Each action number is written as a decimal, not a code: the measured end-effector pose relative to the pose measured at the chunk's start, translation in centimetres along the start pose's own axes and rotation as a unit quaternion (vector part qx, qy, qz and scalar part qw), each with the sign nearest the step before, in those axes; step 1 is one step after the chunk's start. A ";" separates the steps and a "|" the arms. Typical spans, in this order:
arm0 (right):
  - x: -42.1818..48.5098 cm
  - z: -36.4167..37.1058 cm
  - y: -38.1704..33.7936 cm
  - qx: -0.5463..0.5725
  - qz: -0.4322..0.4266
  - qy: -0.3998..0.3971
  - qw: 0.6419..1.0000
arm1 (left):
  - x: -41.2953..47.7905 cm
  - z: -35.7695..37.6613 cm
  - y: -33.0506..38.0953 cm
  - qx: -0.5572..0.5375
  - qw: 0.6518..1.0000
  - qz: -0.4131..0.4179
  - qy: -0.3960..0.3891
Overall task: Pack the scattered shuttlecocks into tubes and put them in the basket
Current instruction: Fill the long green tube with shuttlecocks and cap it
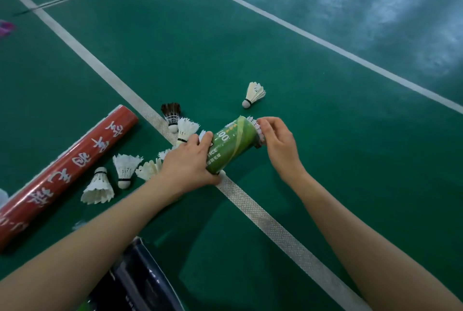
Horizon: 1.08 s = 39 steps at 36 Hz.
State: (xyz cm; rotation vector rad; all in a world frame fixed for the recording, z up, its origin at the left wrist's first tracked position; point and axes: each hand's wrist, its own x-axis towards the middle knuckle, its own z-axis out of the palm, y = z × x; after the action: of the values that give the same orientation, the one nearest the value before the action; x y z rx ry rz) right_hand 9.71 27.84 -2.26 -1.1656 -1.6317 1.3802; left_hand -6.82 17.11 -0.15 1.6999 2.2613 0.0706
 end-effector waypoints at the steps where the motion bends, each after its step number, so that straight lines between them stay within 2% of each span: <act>1: 0.7 0.1 0.2 -0.017 -0.002 -0.004 1.000 | 0.4 0.1 -0.2 -0.001 1.000 -0.008 -0.011; 6: 3.0 1.6 1.6 -0.041 -0.002 -0.081 0.996 | 2.0 0.5 -1.0 -0.015 0.999 -0.028 -0.024; 9: 4.8 2.6 2.5 -0.035 0.013 -0.043 0.998 | 3.2 0.6 -1.5 -0.012 0.999 -0.039 -0.030; 13: 9.8 3.0 3.6 -0.125 0.041 -0.008 0.991 | 5.5 0.4 -2.4 0.011 0.997 -0.066 -0.036; 17: 13.9 3.3 4.2 -0.210 0.088 -0.029 0.973 | 8.1 -0.2 -3.3 0.001 0.994 -0.090 -0.058; 22: 17.7 3.9 3.6 -0.318 0.096 -0.046 0.942 | 9.5 -0.7 -3.7 -0.003 0.993 -0.093 -0.073; 27: 19.9 4.1 3.9 -0.377 0.148 -0.087 0.910 | 9.2 -0.8 -4.3 0.005 0.994 -0.074 -0.075; 31: 20.0 3.6 4.7 -0.387 0.157 -0.102 0.903 | 8.8 -0.3 -4.9 -0.003 0.995 -0.073 -0.074; 33: 19.9 3.5 4.8 -0.379 0.142 -0.079 0.911 | 8.5 -0.1 -5.2 -0.004 0.994 -0.075 -0.075; 37: 19.3 3.3 4.7 -0.327 0.098 0.023 0.940 | 8.0 0.0 -5.2 -0.011 0.994 -0.080 -0.076; 39: 18.5 3.1 4.8 -0.310 0.081 0.037 0.947 | 7.7 0.0 -5.0 -0.015 0.994 -0.080 -0.074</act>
State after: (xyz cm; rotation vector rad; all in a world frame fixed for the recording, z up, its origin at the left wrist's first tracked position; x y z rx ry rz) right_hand 1.20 44.11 -8.31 -1.7159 -2.0200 0.9106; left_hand -13.34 22.92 -2.97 1.4516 2.2646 -0.0551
